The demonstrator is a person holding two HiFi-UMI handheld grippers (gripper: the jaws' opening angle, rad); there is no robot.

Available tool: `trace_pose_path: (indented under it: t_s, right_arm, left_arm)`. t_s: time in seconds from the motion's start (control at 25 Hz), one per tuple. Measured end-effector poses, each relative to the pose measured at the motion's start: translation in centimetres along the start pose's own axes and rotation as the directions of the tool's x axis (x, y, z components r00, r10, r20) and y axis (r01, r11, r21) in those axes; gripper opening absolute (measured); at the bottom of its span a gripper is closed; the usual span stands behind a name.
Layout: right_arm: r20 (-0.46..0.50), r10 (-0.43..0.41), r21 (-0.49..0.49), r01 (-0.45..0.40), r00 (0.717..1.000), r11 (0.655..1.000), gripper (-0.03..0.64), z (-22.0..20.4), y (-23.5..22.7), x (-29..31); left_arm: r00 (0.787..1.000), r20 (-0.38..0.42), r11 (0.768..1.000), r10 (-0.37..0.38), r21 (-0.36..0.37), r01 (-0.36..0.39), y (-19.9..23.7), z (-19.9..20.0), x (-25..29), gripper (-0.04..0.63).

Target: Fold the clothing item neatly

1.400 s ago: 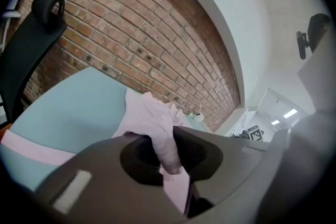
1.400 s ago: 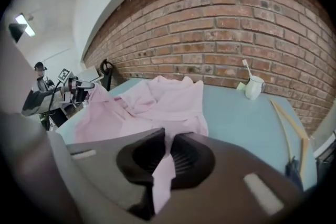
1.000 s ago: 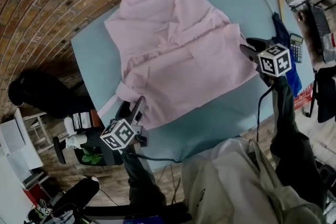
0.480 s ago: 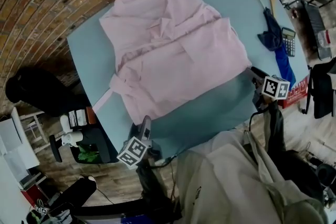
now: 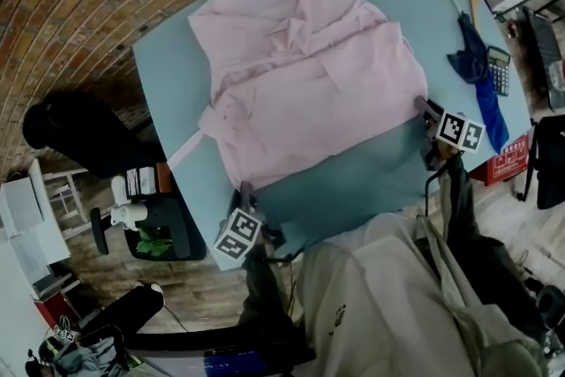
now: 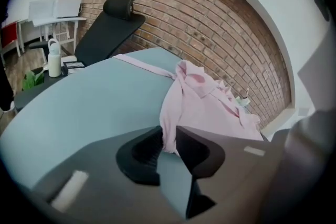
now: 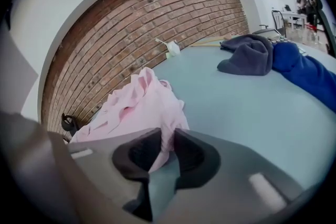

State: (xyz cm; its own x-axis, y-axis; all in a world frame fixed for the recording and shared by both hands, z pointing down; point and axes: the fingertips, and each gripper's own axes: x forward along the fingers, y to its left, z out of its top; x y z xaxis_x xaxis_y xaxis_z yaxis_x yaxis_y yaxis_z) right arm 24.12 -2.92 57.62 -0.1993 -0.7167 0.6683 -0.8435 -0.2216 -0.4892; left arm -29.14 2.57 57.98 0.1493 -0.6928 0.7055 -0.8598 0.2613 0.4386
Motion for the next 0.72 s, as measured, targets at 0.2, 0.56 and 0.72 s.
trace_pose_path:
  t_s: [0.2,0.56,0.72]
  right_arm:
    - [0.025,0.056,-0.034,-0.056,0.998,0.998,0.06,-0.3,0.6,-1.5]
    - [-0.011,0.158,-0.051,-0.159,0.987,0.986,0.058,-5.7,-1.5,-9.7]
    - [-0.046,0.18,-0.09,-0.183,0.983,0.979,0.058,-9.0,-3.1,-13.9]
  left_arm:
    - [0.999,0.037,1.0,-0.025,-0.005,0.026,-0.6,-0.3,-1.3,0.064]
    - [0.997,0.074,1.0,0.0,-0.031,0.002,0.7,-5.0,-8.7,0.055]
    - [0.996,0.081,0.999,0.025,-0.039,-0.022,1.3,-8.8,-12.8,0.055]
